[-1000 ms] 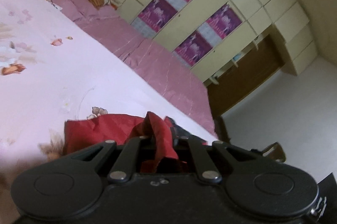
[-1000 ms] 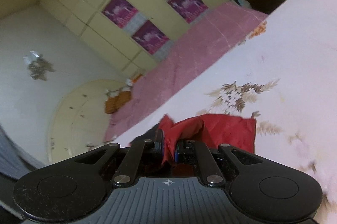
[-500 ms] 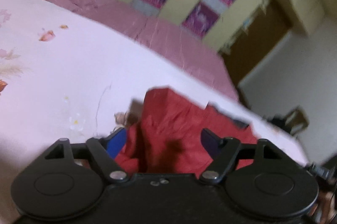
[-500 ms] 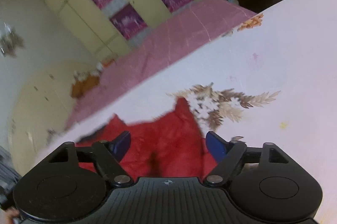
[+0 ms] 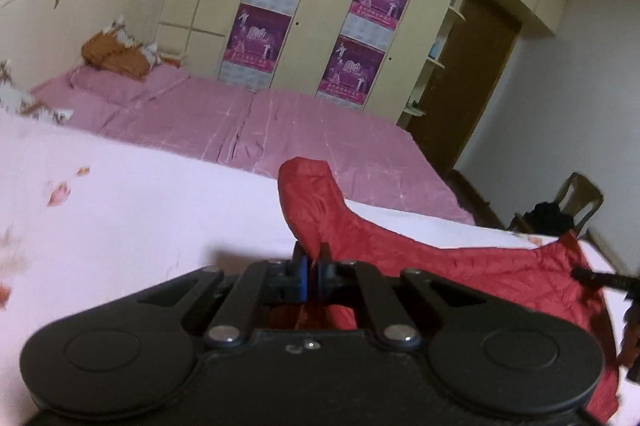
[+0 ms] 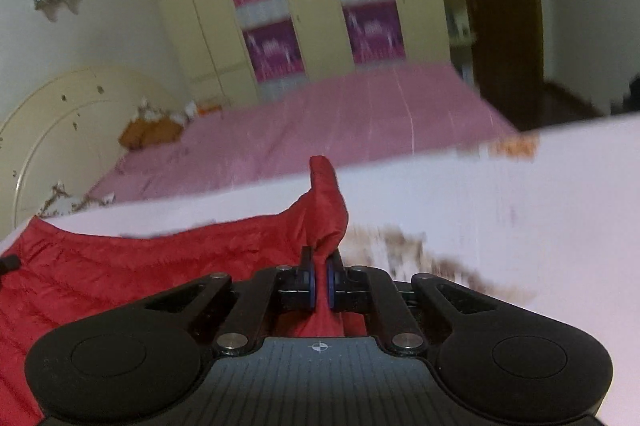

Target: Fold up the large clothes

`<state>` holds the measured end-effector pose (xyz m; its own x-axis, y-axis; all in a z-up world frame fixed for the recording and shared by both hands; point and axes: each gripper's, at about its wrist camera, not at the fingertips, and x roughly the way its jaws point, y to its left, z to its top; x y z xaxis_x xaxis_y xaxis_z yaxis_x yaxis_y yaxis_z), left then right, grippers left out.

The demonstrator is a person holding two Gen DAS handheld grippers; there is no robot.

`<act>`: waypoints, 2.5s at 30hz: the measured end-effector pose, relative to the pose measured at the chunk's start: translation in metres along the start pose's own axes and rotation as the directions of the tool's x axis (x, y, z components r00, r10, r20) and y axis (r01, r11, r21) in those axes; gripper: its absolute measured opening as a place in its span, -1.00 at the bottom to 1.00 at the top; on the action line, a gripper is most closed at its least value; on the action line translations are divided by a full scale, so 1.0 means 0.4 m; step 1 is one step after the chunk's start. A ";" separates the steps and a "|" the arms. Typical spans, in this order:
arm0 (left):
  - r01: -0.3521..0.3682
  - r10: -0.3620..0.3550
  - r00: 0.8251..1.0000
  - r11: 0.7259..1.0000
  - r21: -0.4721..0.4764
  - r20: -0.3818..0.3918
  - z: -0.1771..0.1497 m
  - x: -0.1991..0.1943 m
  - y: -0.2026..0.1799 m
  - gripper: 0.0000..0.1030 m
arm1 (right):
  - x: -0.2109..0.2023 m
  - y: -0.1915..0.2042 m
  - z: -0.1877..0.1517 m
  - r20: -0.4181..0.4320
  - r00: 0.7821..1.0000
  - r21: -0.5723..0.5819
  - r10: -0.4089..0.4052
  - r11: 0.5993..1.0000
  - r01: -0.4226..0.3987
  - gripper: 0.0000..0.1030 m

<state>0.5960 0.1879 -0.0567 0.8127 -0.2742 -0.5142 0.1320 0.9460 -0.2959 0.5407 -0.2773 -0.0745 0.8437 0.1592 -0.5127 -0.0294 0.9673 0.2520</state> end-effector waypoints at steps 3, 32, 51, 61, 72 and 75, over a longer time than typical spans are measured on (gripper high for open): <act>-0.066 0.067 0.996 0.998 0.019 -0.062 -0.014 0.065 0.006 -0.92 | 0.047 0.005 -0.005 -0.040 0.998 -0.022 -0.050 0.999 0.050 -0.90; -0.005 0.023 0.995 0.982 0.191 -0.095 -0.167 -0.111 -0.170 0.27 | -0.115 0.195 -0.138 -0.085 0.996 -0.131 0.025 0.991 -0.036 0.10; -0.219 0.216 0.975 0.972 -0.083 -0.045 -0.234 -0.304 0.058 0.58 | -0.264 0.022 -0.209 -0.050 0.991 0.158 -0.125 0.979 0.132 0.63; -0.035 0.020 0.999 0.836 -0.548 -0.033 -0.386 -0.371 0.077 0.51 | -0.443 -0.070 -0.321 -0.067 0.997 0.574 0.033 0.819 0.011 0.64; 0.009 -0.023 1.000 0.773 -0.634 -0.015 -0.357 -0.244 0.095 0.29 | -0.382 -0.078 -0.362 -0.045 0.989 0.735 0.140 0.675 -0.062 0.64; 0.010 -0.026 1.000 0.779 -0.628 -0.016 -0.346 -0.215 0.099 0.14 | -0.337 -0.071 -0.357 -0.058 0.987 0.735 0.152 0.675 -0.060 0.33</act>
<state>0.4527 0.2249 -0.1356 0.8000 -0.3012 -0.5189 -0.2450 0.6254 -0.7408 0.3512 -0.2980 -0.1299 0.7967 0.3155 -0.5155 0.3234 0.4980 0.8046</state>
